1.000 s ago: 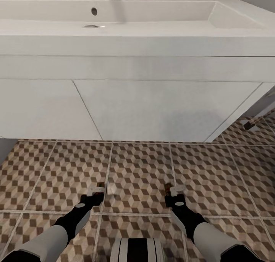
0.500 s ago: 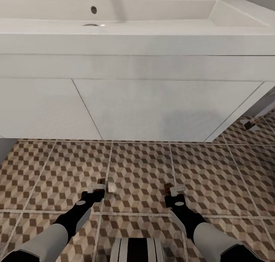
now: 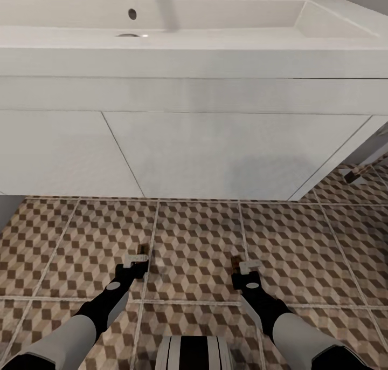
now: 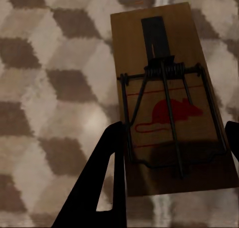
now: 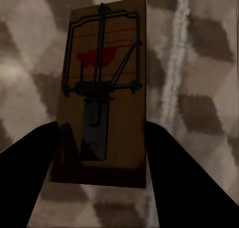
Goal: Take the four mousetraps from the cabinet in the bathroom and place them on the bathroom floor. Make sure all four end up on the same floor surface, and ensure that at least two of them are either under or directly next to the same bathroom sink.
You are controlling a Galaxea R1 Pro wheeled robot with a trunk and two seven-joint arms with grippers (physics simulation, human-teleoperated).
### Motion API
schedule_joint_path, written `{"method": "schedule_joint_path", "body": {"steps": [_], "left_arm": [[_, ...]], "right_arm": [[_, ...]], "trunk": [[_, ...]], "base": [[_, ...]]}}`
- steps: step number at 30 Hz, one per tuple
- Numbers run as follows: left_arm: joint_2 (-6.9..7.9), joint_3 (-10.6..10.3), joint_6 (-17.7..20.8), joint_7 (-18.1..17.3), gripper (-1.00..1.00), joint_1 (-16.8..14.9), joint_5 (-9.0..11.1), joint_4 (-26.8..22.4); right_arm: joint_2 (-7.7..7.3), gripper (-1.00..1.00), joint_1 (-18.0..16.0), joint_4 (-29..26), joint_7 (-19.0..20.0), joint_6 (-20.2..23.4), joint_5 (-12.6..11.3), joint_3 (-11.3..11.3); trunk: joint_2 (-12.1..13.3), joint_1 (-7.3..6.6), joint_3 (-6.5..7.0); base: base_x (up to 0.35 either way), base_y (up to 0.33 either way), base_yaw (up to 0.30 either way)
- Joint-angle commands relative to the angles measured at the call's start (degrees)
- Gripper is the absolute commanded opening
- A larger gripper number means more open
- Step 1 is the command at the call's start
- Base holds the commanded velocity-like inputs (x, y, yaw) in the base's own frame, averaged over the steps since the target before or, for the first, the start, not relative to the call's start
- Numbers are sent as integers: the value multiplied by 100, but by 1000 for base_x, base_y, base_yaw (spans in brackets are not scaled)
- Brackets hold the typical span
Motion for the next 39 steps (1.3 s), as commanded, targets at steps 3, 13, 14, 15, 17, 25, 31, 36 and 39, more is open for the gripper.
{"method": "schedule_joint_path", "body": {"steps": [3,13,14,15,17,25,31,36,39], "left_arm": [[14,-61,322,39,-100,-3,17,-62],[19,-65,561,-9,-100,-175,22,-55],[22,-64,565,-10,-100,-180,25,-42],[23,-64,567,-10,-100,-183,27,-27],[21,-63,567,-11,-100,-186,25,3],[11,-63,578,-6,-100,-188,29,105],[-33,-62,580,-3,-100,-284,30,115],[-85,-62,550,-7,-100,-387,28,125],[-91,-63,517,-9,-100,-460,25,184]], "right_arm": [[15,-100,-63,-206,-66,64,-50,46],[77,-100,-623,-253,-134,121,-54,48],[81,-100,-639,-245,-137,122,-51,48],[85,-100,-650,-214,-139,108,-52,48],[91,-100,-659,-93,-140,66,-63,48],[88,-100,-667,456,-134,-456,-87,45],[88,-100,-667,521,-129,-550,-89,32],[88,-100,-668,536,-126,-561,-88,31],[88,-100,-668,539,-129,-563,-90,30]], "trunk": [[-1,-1,-3],[-1,-1,-3],[-1,-1,-3],[-1,-1,-3],[-1,-1,-3],[-1,-1,-3],[-1,-1,-3],[-1,-1,-3],[-1,-1,-3]], "base": [[0,0,0],[0,0,0],[0,0,0],[0,0,0],[0,0,0],[0,0,0],[0,0,0],[0,0,0],[0,0,0]]}}
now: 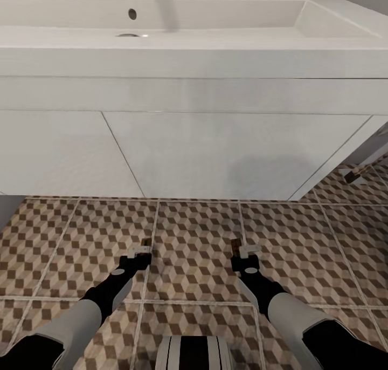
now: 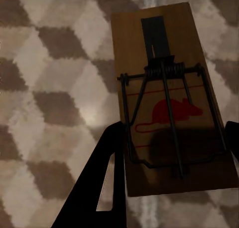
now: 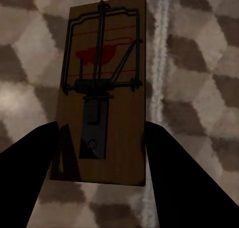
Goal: Take the four mousetraps from the cabinet in the bathroom and place them on the bathroom floor. Make sure all four end up on the same floor surface, and ensure that at least two of them are either under or directly next to the same bathroom sink.
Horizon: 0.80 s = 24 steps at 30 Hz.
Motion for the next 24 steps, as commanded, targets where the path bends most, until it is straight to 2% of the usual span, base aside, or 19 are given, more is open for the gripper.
{"method": "schedule_joint_path", "body": {"steps": [1,8,14,17,19,24], "left_arm": [[2,-52,-29,43,-100,-30,45,31],[-41,-59,-152,34,-100,-265,12,301],[-57,-62,-187,7,-100,-285,-158,415],[-106,-61,-191,8,-100,-288,-273,397],[-198,-61,-189,37,-100,-287,-373,389],[-340,-30,-183,91,-100,-287,-409,396]], "right_arm": [[-1,-100,-4,5,-27,-20,-61,48],[-1,-100,-4,7,-28,-20,-62,62],[-1,-100,-3,7,-28,-21,-61,56],[-2,-100,-3,7,-29,-22,-62,56],[-7,-100,-3,7,-30,-20,-62,55],[-12,-100,-4,7,-30,-19,-62,48]], "trunk": [[-1,-1,-3],[-1,-1,-3],[-1,-1,-3],[-1,-1,-3],[-1,-1,-3],[-1,-1,-3]], "base": [[0,0,0],[0,0,0],[0,0,0],[0,0,0],[0,0,0],[0,0,0]]}}
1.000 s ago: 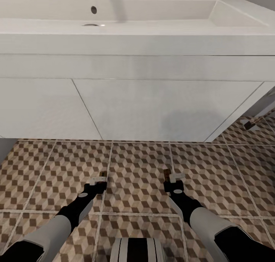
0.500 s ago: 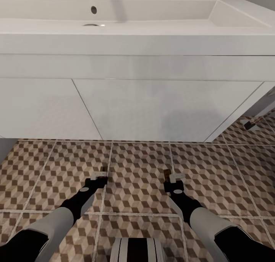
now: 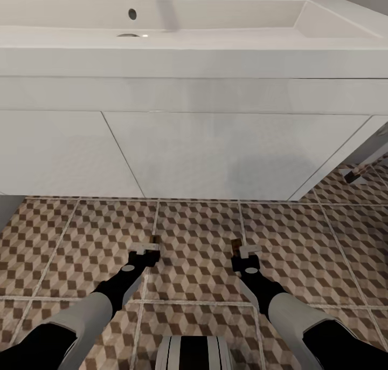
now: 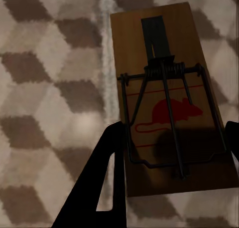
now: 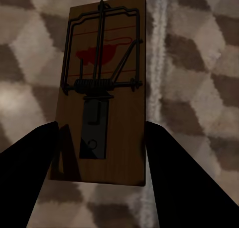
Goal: Take the four mousetraps from the cabinet in the bathroom and place them on the bathroom floor. Make sure all four end up on the same floor surface, and ensure that at least two of them are either under or directly next to the same bathroom sink.
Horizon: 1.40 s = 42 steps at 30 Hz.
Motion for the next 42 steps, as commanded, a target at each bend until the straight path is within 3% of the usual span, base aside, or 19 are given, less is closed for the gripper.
{"method": "schedule_joint_path", "body": {"steps": [1,5,7,12,21,29,37,42], "left_arm": [[-9,-46,-17,52,-100,-4,50,7],[-126,-37,30,234,-100,-5,42,6],[-200,-28,34,520,-100,-5,35,5],[-244,-27,4,796,-100,-5,37,9],[-245,-28,-34,803,-100,-3,70,27],[-251,-33,-39,799,-100,-3,73,21],[-256,-32,-40,798,-100,-3,73,27],[-254,-29,-40,798,-100,-3,73,34]], "right_arm": [[-4,-100,-4,5,-26,-20,-60,47],[-23,-100,-4,5,-26,-20,-69,44],[-29,-100,-4,5,-24,-20,-72,44],[-21,-100,-4,5,-25,-20,-76,39],[-1,-100,-4,5,-23,-11,-78,37],[-6,-100,-4,5,-23,-11,-78,37],[-15,-100,-4,5,-23,-11,-78,37],[-16,-100,-4,5,-21,-11,-78,37]], "trunk": [[-1,-1,-3],[-1,-1,-3],[-1,-1,-3],[-1,-1,-3],[-11,17,-158],[-11,17,-158],[-21,38,-335],[-21,38,-335]], "base": [[0,0,0],[0,0,0],[0,0,0],[0,0,0],[0,0,0],[0,0,0],[0,0,0],[0,0,0]]}}
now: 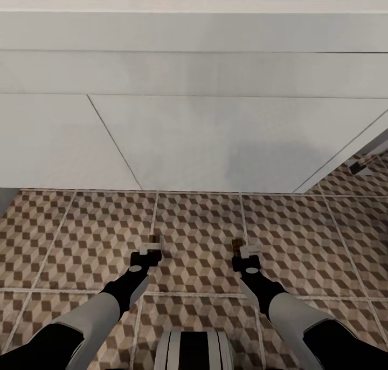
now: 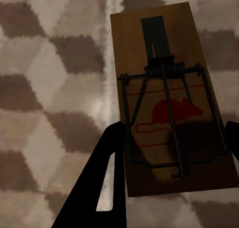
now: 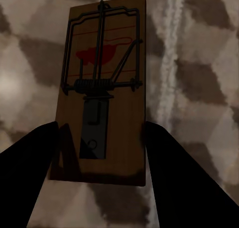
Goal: Take the four mousetraps from the cabinet in the bathroom and place them on the bathroom floor. Make sure all four end up on the same floor surface, and ensure that at least two of them are either under or directly next to the same bathroom sink.
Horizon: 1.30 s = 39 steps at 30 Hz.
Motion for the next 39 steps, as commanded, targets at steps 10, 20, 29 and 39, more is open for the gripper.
{"method": "schedule_joint_path", "body": {"steps": [10,20,29,39], "left_arm": [[2,-51,-21,45,-100,-4,53,8],[2,-51,-21,45,-100,-4,53,9],[4,-67,-27,38,-100,-4,16,35],[50,-99,-402,-789,-100,-4,2,70]], "right_arm": [[-1,-100,-3,4,-27,-19,-60,47],[-6,-100,-3,4,-23,-21,-60,47],[-6,-100,-3,4,-23,-20,-56,47],[18,-100,-3,-100,-31,34,-27,66]], "trunk": [[-1,-1,-3],[-7,9,-92],[-7,9,-92],[-7,9,-92]], "base": [[0,0,0],[0,0,0],[0,0,0],[0,0,0]]}}
